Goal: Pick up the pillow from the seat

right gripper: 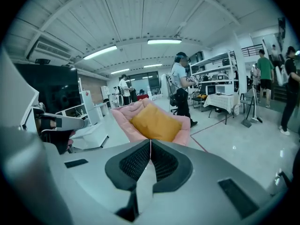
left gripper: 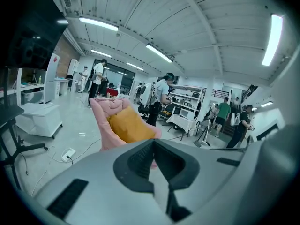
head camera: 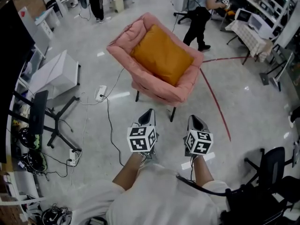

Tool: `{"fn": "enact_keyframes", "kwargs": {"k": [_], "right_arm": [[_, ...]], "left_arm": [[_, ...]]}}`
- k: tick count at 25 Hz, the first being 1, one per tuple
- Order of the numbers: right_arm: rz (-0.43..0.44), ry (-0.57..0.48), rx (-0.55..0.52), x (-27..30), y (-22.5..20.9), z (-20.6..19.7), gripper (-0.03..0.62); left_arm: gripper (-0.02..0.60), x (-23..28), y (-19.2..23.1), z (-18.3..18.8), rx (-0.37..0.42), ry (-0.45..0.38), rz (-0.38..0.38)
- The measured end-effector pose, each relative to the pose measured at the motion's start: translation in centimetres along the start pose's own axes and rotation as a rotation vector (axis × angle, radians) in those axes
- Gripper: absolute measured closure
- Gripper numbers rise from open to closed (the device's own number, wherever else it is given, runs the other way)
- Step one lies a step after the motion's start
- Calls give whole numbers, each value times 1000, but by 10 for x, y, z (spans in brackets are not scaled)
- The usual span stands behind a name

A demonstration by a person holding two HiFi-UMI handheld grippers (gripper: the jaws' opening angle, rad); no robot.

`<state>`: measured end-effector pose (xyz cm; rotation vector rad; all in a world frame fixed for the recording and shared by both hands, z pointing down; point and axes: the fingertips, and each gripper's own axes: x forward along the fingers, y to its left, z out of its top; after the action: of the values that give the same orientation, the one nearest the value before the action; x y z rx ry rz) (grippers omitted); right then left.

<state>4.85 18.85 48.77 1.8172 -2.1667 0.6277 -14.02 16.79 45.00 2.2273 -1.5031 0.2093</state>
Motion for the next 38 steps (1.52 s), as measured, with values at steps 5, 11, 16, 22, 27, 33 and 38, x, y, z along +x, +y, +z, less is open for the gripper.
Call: {"fn": "enact_keyframes", "kwargs": {"k": [5, 11, 16, 22, 27, 33, 38], "right_arm": [[4, 7, -14, 39, 14, 20, 563], [17, 6, 9, 79, 33, 40, 563], [-7, 25, 27, 99, 31, 41, 563], [-65, 73, 105, 108, 3, 25, 563], [-50, 59, 133, 139, -9, 36, 563], [14, 51, 127, 192, -20, 70, 563], [56, 66, 115, 233, -40, 99, 563]], "left_arm": [[572, 32, 23, 24, 8, -4, -13], [572, 64, 48, 40, 22, 10, -28], [572, 87, 63, 42, 15, 41, -37], [572, 105, 64, 31, 10, 89, -54], [572, 130, 75, 37, 10, 90, -31], [572, 175, 84, 68, 19, 66, 17], [572, 215, 83, 94, 9, 52, 57]]}}
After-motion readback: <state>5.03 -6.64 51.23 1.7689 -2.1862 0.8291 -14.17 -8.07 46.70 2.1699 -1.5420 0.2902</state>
